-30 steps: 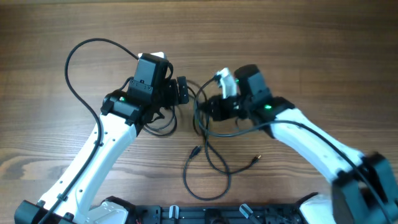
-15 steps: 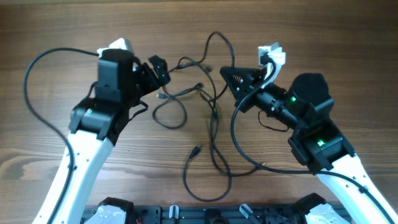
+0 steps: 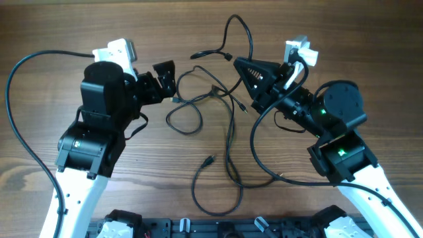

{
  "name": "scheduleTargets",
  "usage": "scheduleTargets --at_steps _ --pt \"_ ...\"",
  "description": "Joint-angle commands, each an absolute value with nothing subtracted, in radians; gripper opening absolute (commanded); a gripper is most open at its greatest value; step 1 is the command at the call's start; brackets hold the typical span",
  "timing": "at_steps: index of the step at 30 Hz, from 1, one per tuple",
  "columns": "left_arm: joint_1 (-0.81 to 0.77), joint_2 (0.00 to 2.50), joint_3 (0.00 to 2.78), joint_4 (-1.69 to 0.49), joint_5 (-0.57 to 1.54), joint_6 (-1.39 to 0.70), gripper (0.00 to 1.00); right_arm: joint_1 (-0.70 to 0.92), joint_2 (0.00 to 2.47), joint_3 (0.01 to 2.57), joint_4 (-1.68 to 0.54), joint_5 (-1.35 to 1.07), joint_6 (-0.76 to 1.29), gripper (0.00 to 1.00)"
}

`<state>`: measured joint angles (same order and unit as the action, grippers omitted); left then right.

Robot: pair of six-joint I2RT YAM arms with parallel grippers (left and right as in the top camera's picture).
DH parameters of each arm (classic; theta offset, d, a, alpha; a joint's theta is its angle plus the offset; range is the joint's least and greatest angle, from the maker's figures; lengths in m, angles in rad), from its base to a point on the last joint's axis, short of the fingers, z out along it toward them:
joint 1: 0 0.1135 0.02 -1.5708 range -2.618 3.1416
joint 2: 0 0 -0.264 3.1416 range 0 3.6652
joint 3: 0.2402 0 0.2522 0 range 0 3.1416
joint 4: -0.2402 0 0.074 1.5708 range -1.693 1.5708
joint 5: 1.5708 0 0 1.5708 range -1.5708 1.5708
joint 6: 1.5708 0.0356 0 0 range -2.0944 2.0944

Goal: Untangle cables

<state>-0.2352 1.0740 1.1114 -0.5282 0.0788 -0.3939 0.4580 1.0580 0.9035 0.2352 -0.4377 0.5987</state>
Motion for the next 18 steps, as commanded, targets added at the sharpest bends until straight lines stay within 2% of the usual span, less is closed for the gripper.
scheduleTargets --at_steps 1,4,6,10,18 --pt "-0.231 1.067 1.113 -0.5 0.205 -0.415 1.0 0.456 1.043 0.913 0.247 -0.457 0.633 0.04" --pt "-0.231 1.075 1.113 -0.5 0.284 -0.54 1.0 0.456 1.043 0.913 0.247 -0.457 0.65 0.04" --pt "-0.231 1.082 1.113 -0.501 0.303 -0.514 1.0 0.456 1.043 0.913 0.248 -0.457 0.658 0.04" --pt "-0.231 1.107 1.113 -0.52 0.302 -0.235 0.98 0.456 1.043 0.913 0.258 -0.473 0.696 0.04" --pt "-0.231 1.155 1.113 -0.508 0.303 0.182 0.98 0.456 1.044 0.913 0.279 -0.521 0.838 0.04"
